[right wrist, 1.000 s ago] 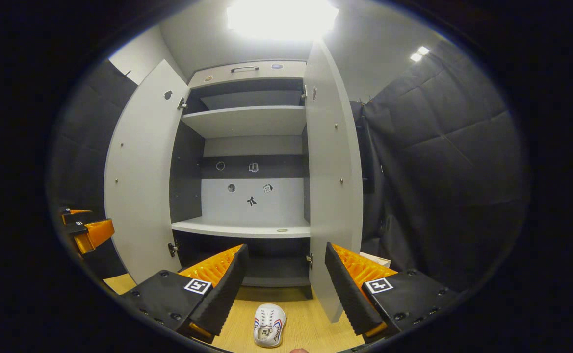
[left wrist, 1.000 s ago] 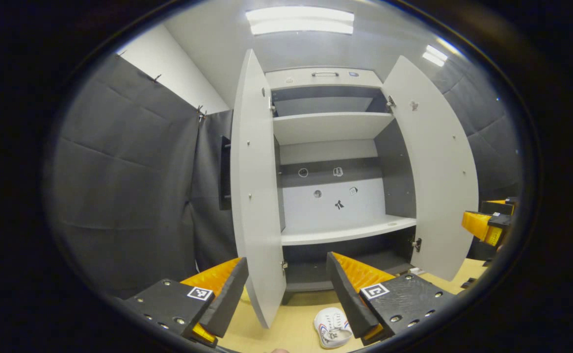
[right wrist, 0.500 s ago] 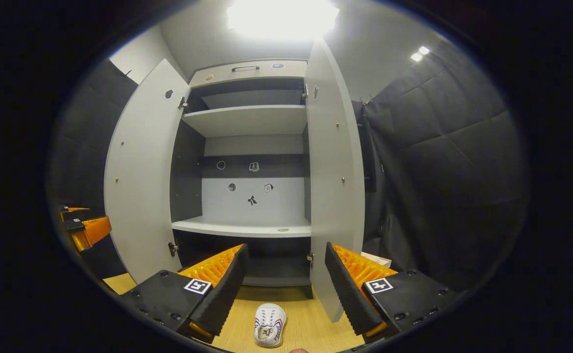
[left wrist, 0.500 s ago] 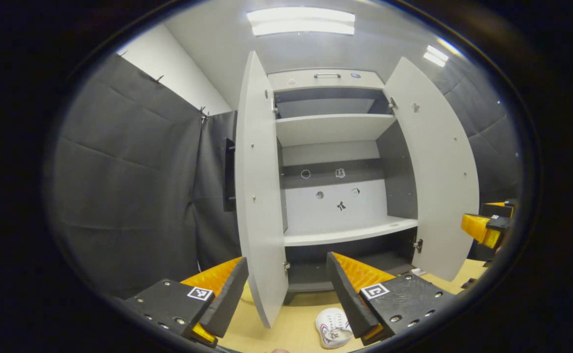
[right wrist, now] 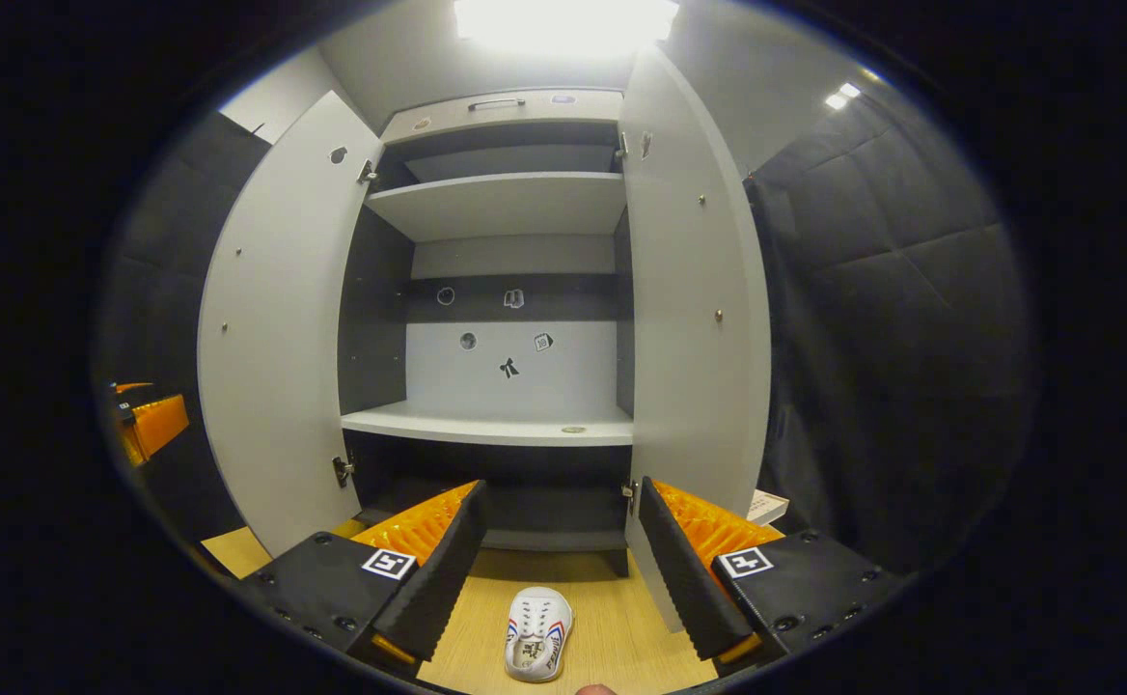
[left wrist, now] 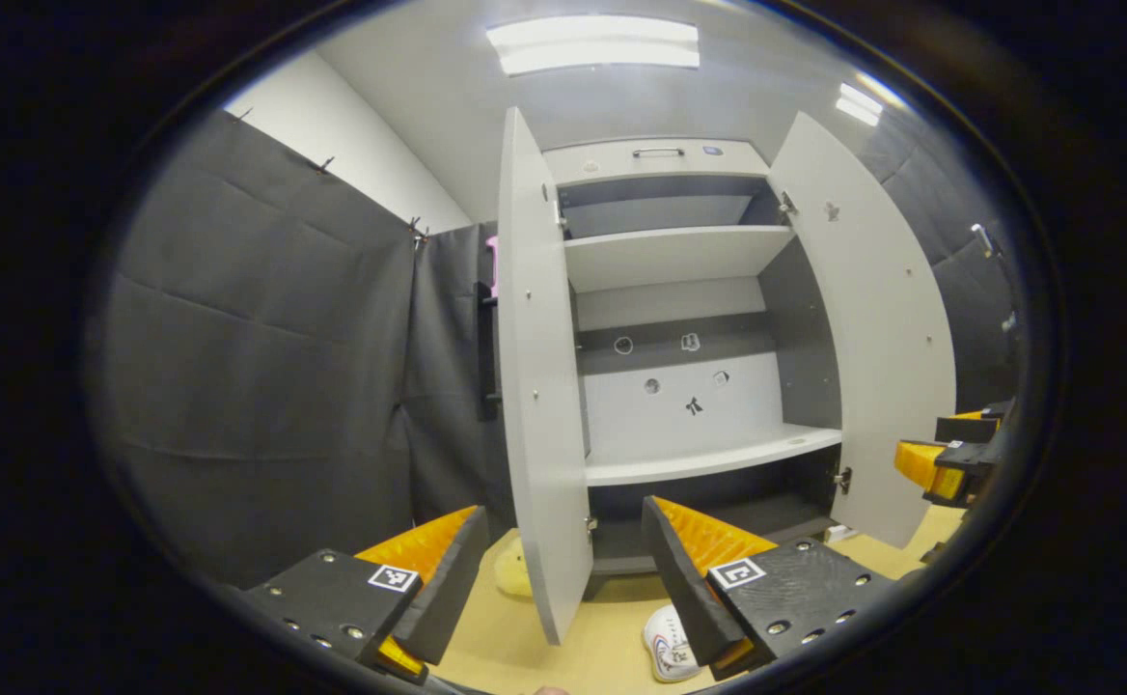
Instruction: Grab one shoe with the right hand and put it into the shoe cabinet, grab the other shoe with the left hand and put it into the shoe cabinet; then close the right door with the right hand and the left door with the left hand.
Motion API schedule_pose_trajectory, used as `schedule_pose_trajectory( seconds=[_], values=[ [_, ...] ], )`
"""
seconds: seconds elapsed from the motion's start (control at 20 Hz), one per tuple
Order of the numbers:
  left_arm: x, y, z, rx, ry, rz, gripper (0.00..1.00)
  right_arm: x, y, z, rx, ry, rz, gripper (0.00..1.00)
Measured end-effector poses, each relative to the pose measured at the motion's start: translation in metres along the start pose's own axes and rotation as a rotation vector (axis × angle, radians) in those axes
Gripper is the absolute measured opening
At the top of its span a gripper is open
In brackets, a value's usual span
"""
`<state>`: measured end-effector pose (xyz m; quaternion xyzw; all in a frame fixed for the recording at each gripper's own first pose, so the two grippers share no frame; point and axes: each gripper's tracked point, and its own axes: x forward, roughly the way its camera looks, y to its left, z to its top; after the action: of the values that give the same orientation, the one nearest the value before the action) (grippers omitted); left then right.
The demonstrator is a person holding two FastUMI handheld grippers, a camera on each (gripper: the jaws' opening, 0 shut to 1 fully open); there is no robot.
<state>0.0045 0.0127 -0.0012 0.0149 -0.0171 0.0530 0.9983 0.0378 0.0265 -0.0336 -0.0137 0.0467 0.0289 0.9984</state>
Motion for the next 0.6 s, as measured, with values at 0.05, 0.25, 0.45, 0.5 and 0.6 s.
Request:
schedule_pose_trajectory(
  seconds=[0.05, 0.25, 0.45, 0.5, 0.6],
  values=[
    [0.001, 0.001, 0.000, 0.003, 0.001, 0.011, 0.94, 0.005, 0.002, -0.004, -0.005, 0.015, 0.006, 0.98],
    [0.003, 0.005, -0.003, 0.016, 0.010, 0.050, 0.94, 0.027, 0.013, -0.025, -0.024, 0.085, 0.036, 0.98],
    [0.006, 0.009, -0.005, 0.028, 0.023, 0.093, 0.94, 0.046, 0.027, -0.054, -0.033, 0.178, 0.081, 0.98],
    [0.006, 0.011, -0.007, 0.031, 0.026, 0.105, 0.94, 0.050, 0.030, -0.061, -0.038, 0.200, 0.090, 0.98],
    [0.006, 0.017, -0.011, 0.037, 0.032, 0.129, 0.94, 0.058, 0.036, -0.075, -0.053, 0.236, 0.107, 0.98]
  ],
)
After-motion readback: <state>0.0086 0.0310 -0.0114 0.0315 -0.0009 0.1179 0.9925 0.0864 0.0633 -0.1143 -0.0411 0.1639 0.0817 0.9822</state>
